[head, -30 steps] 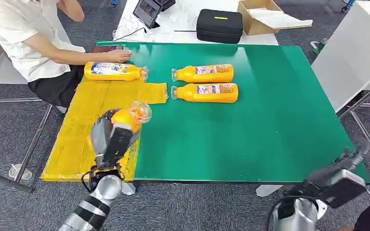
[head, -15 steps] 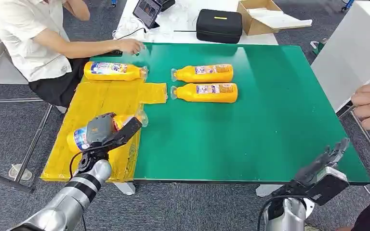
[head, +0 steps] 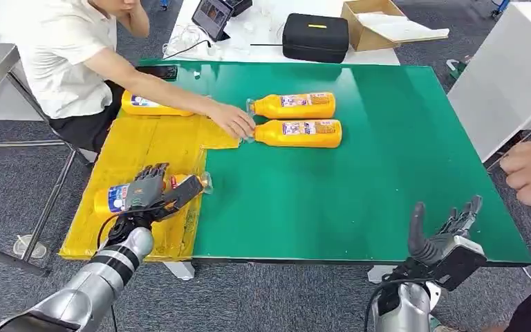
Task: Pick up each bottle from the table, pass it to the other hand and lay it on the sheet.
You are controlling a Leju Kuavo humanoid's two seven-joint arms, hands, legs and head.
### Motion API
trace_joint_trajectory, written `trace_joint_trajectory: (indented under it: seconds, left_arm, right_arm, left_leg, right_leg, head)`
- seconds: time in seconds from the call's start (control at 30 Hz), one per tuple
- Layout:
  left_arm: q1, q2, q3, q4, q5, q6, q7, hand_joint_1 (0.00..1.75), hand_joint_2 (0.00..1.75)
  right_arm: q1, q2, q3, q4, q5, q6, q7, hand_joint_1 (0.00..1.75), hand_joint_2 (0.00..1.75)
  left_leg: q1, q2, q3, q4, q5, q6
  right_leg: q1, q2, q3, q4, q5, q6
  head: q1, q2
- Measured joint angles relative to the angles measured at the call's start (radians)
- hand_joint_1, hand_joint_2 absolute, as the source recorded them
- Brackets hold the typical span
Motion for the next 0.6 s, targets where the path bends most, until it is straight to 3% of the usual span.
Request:
trace_joint_trajectory:
  seconds: [0.17, 0.43, 0.6]
  left_arm:
    - [-0.005, 0.001, 0.002, 0.008, 0.0, -0.024, 0.0, 0.0, 1.75]
    - [-0.023, 0.014, 0.016, 0.015, 0.052, -0.197, -0.07, 0.0, 1.75]
    - [-0.012, 0.013, 0.037, 0.009, 0.095, -0.156, -0.169, 0.0, 1.75]
  right_arm:
    - [-0.004, 0.0, 0.0, 0.011, 0.0, 0.0, 0.0, 0.0, 1.75]
    - [-0.011, -0.001, 0.002, 0.024, 0.0, 0.0, 0.0, 0.0, 1.75]
    - [-0.01, -0.001, 0.003, 0.026, -0.003, -0.003, 0.0, 0.0, 1.75]
  left_leg:
    - [0.0, 0.0, 0.0, 0.0, 0.0, 0.0]
    - [0.0, 0.0, 0.004, 0.0, 0.0, 0.0]
    - [0.0, 0.0, 0.005, 0.0, 0.0, 0.0]
  right_leg:
    - [0.0, 0.0, 0.0, 0.0, 0.0, 0.0]
    - [0.0, 0.0, 0.004, 0.0, 0.0, 0.0]
    - [0.0, 0.0, 0.005, 0.0, 0.0, 0.0]
  head:
    - [0.0, 0.0]
    - [0.0, 0.0]
    - [0.0, 0.0]
